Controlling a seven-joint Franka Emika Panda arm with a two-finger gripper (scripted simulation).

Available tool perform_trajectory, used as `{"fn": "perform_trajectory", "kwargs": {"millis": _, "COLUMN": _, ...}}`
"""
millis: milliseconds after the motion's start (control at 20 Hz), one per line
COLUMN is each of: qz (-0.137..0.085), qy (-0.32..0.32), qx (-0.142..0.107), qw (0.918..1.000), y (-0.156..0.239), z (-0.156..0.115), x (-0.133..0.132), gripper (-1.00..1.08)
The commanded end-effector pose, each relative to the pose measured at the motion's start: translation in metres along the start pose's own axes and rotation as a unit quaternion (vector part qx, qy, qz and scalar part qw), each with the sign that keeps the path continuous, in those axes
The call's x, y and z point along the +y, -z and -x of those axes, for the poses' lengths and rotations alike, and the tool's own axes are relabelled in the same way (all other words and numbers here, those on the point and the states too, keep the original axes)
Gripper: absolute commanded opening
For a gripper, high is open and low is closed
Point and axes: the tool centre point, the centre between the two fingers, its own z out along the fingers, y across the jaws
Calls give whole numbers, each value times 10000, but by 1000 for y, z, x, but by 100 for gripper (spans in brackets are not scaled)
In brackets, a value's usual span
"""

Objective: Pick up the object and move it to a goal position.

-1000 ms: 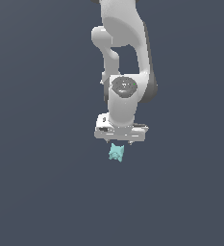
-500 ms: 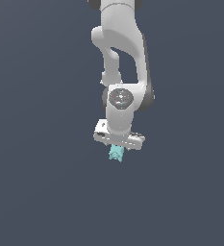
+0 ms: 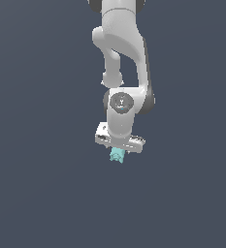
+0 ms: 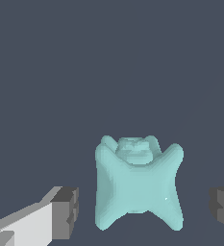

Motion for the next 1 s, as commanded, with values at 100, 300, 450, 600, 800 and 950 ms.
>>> {"fn": "perform_trajectory", "kwargs": {"millis": 100, "qz": 2, "qy": -12, "qx": -6, "qw": 10000, "y": -23, "z": 1, "x": 1, "gripper": 100}}
{"fn": "perform_trajectory", "kwargs": {"millis": 300, "qz": 2, "qy": -19, "qx": -5, "qw": 10000, "y": -39, "z": 1, "x": 1, "gripper": 100}}
{"fn": "perform_trajectory", "kwargs": {"millis": 450, "qz": 2, "qy": -19, "qx": -5, "qw": 10000, "y": -42, "z": 0, "x": 0, "gripper": 100}}
{"fn": "perform_trajectory", "kwargs": {"millis": 600, "qz": 2, "qy": -19, "qx": -5, "qw": 10000, "y": -42, "z": 0, "x": 0, "gripper": -100}}
{"fn": "perform_trajectory", "kwargs": {"millis": 800, "qz": 2, "qy": -19, "qx": -5, "qw": 10000, "y": -42, "z": 0, "x": 0, "gripper": -100}}
{"fn": "perform_trajectory", "kwargs": {"millis": 950, "qz": 2, "qy": -19, "qx": -5, "qw": 10000, "y": -42, "z": 0, "x": 0, "gripper": -100}}
